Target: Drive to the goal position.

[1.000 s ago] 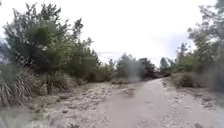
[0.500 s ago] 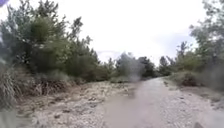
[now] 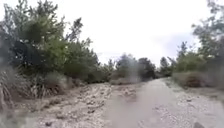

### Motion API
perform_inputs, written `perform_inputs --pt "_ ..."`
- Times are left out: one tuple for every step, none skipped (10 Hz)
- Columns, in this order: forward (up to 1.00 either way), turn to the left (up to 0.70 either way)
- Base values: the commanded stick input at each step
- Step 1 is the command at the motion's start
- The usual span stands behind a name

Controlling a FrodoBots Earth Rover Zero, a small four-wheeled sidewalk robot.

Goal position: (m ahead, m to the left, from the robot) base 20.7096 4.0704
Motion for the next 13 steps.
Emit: perform_inputs --pt "0.45 0.0" --pt "0.45 0.0" --pt "0.45 0.0" --pt "0.45 0.1" --pt "0.45 0.25" --pt "0.45 0.27" --pt "0.45 0.27" --pt "0.45 0.27" --pt "0.45 0.2" --pt "0.45 0.0" --pt "0.45 0.0" --pt "0.45 0.0" --pt "0.45 0.0"
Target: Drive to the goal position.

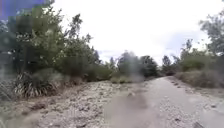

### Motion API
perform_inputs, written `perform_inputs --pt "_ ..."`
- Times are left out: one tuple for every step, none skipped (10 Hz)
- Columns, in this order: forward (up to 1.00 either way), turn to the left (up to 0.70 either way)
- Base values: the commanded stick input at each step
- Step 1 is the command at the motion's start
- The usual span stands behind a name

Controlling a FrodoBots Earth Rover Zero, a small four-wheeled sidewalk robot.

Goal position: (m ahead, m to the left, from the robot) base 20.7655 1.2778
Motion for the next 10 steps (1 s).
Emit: perform_inputs --pt "0.45 0.0" --pt "0.45 0.0" --pt "0.45 0.0" --pt "0.45 0.0" --pt "0.45 0.0" --pt "0.45 0.0" --pt "0.45 0.0" --pt "0.45 0.0" --pt "0.45 0.0" --pt "0.45 0.0"
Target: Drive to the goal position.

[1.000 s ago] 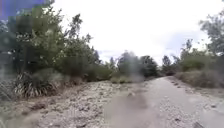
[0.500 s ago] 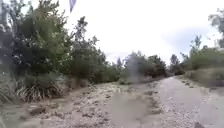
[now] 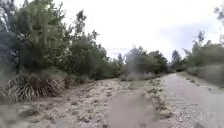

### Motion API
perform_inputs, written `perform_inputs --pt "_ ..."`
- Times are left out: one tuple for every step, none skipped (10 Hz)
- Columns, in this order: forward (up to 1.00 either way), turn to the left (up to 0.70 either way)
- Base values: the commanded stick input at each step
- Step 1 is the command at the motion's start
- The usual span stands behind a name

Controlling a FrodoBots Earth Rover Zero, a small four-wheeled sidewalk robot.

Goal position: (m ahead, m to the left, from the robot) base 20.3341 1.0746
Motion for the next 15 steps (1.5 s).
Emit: perform_inputs --pt "0.45 0.0" --pt "0.45 0.0" --pt "0.45 0.0" --pt "0.45 0.0" --pt "0.45 0.0" --pt "0.45 0.0" --pt "0.45 0.0" --pt "0.45 0.0" --pt "0.45 0.0" --pt "0.45 0.0" --pt "0.45 0.0" --pt "0.45 0.0" --pt "0.45 0.0" --pt "0.45 0.0" --pt "0.45 0.0"
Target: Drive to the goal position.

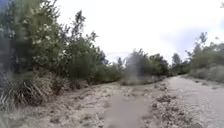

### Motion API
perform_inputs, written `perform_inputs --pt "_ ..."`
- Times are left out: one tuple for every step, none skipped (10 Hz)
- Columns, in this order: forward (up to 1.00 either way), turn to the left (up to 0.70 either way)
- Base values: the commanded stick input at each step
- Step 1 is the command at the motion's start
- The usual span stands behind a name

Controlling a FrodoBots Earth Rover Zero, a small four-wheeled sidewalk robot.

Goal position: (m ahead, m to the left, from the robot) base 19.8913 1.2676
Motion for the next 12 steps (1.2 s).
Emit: perform_inputs --pt "0.45 0.0" --pt "0.45 0.0" --pt "0.45 0.0" --pt "0.45 0.0" --pt "0.45 0.0" --pt "0.45 0.0" --pt "0.45 0.0" --pt "0.45 0.0" --pt "0.45 0.0" --pt "0.45 0.0" --pt "0.45 0.0" --pt "0.45 0.0"
